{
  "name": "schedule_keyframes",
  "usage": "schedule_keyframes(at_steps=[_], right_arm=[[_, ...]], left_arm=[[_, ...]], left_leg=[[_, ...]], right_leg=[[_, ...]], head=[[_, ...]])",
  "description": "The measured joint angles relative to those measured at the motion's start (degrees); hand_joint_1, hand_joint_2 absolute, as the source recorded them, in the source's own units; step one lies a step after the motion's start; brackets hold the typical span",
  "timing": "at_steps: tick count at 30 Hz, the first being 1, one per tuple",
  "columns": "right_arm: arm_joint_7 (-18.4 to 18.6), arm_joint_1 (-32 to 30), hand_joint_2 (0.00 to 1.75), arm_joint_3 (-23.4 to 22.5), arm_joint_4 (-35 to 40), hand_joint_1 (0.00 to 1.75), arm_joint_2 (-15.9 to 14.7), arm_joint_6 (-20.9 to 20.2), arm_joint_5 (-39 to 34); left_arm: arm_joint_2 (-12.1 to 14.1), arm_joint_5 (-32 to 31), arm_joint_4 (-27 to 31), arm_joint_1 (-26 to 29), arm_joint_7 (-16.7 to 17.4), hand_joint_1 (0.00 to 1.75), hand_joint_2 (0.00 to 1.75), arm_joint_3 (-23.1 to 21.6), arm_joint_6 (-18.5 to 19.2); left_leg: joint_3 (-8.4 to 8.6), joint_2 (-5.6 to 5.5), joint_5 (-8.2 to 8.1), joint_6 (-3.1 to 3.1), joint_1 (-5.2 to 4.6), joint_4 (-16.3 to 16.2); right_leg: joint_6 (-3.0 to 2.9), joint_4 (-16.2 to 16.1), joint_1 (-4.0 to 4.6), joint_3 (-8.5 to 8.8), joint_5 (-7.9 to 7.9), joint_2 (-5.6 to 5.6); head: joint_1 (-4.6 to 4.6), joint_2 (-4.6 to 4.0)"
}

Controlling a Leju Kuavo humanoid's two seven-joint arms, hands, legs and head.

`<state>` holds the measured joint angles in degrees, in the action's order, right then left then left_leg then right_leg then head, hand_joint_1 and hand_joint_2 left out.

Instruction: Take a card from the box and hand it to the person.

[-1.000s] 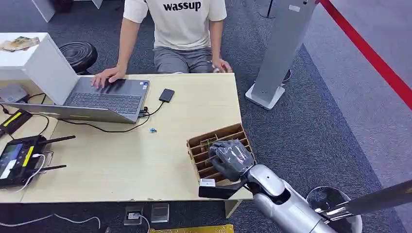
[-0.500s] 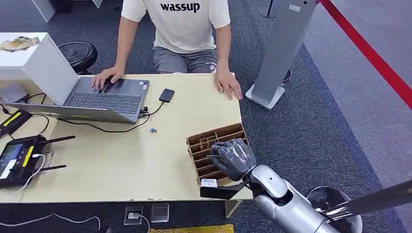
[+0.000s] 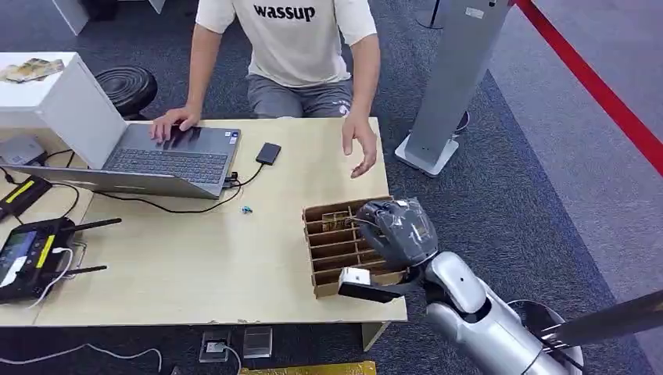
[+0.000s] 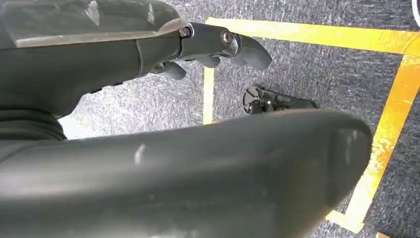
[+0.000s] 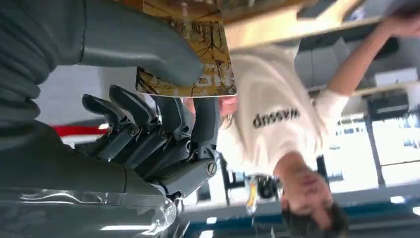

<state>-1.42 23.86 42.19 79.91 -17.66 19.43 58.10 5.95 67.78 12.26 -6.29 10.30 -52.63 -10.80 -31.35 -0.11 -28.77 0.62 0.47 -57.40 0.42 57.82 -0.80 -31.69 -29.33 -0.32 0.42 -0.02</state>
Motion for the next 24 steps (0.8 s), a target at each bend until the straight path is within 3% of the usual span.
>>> schedule_keyframes(at_steps=[11, 21, 22, 23, 24], right_arm=[[0.0, 3.5, 1.75, -3.8, 1.9, 1.75, 0.2, 5.6, 3.3], [2.6, 8.1, 1.75, -4.1, -5.6, 1.75, 4.6, 17.0, 14.4], [2.7, 8.4, 1.75, -4.1, -6.4, 0.77, 4.9, 17.5, 15.0], [2.9, 8.7, 1.75, -4.0, -7.2, 0.00, 5.2, 17.9, 15.5], [3.0, 9.0, 1.75, -3.9, -8.2, 0.00, 5.5, 17.9, 15.7]], left_arm=[[-0.2, -0.1, 0.0, 0.0, -0.4, 0.00, 0.00, -0.1, 0.2], [-0.7, -0.4, 0.0, -0.1, -0.4, 0.00, 0.00, -0.9, 0.0], [-0.7, -0.5, 0.0, -0.1, -0.4, 0.00, 0.00, -0.9, 0.0], [-0.7, -0.5, 0.0, -0.1, -0.4, 0.00, 0.00, -0.9, 0.0], [-0.7, -0.5, 0.0, -0.1, -0.4, 0.00, 0.00, -0.9, 0.0]], left_leg=[[-0.03, -0.01, 0.00, 0.00, 0.00, 0.0], [-0.04, -0.01, 0.01, 0.00, 0.00, 0.0], [-0.05, -0.01, 0.01, 0.00, 0.00, 0.0], [-0.05, -0.01, 0.01, 0.00, 0.00, 0.0], [-0.05, -0.01, 0.01, 0.00, 0.00, 0.0]], right_leg=[[0.00, 0.0, 0.01, -0.01, 0.00, -0.01], [0.00, 0.0, 0.00, -0.01, 0.00, -0.03], [0.00, 0.0, 0.00, -0.01, 0.00, -0.04], [0.00, 0.0, 0.00, -0.01, 0.00, -0.04], [0.00, 0.0, 0.00, -0.01, 0.00, -0.03]], head=[[-0.11, 0.00], [-0.13, 0.00], [-0.11, 0.00], [-0.07, 0.00], [-0.04, 0.00]])
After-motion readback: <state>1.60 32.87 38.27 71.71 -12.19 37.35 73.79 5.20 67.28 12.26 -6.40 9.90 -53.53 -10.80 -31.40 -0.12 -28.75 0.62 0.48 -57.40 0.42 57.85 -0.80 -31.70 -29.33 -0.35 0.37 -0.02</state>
